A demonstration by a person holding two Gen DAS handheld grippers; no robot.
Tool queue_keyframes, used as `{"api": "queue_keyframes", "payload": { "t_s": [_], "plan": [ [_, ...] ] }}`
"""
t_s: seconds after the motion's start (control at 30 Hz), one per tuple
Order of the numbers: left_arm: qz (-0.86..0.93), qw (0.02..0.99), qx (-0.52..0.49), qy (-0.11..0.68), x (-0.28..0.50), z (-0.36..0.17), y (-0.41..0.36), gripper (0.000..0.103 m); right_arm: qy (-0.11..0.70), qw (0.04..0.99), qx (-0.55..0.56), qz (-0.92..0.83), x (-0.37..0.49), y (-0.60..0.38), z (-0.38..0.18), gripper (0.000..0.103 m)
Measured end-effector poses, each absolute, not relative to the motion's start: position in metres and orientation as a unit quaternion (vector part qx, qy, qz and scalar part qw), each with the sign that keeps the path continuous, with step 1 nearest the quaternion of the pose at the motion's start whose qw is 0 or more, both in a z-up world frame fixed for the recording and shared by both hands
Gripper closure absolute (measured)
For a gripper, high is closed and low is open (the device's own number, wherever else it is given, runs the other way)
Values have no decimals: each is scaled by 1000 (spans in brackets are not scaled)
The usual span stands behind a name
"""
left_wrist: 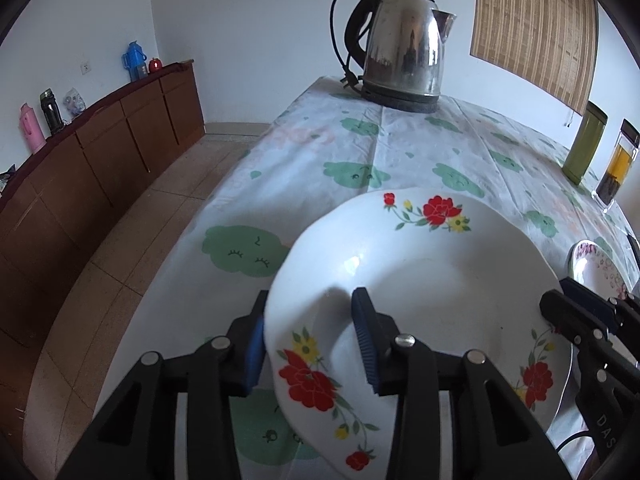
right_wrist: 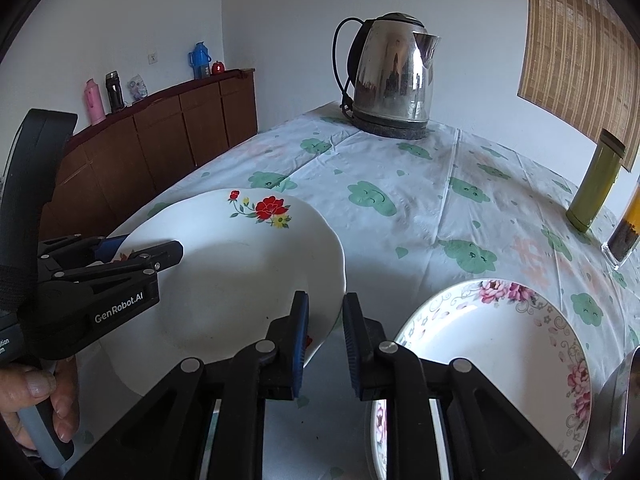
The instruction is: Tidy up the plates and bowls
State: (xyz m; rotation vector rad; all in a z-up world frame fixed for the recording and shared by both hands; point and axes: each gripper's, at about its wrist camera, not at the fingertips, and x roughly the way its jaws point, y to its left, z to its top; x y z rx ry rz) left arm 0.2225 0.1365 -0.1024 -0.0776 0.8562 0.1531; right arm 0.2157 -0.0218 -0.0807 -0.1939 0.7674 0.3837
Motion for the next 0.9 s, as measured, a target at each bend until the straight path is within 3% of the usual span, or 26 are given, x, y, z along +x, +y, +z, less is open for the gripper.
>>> {"api": "queue_keyframes", "payload": {
  "t_s": [0.9],
  "plan": [
    [34,924,-29,380,212,-86,113,64,339,922,-80,168,185,-48,-60,84]
  ]
}}
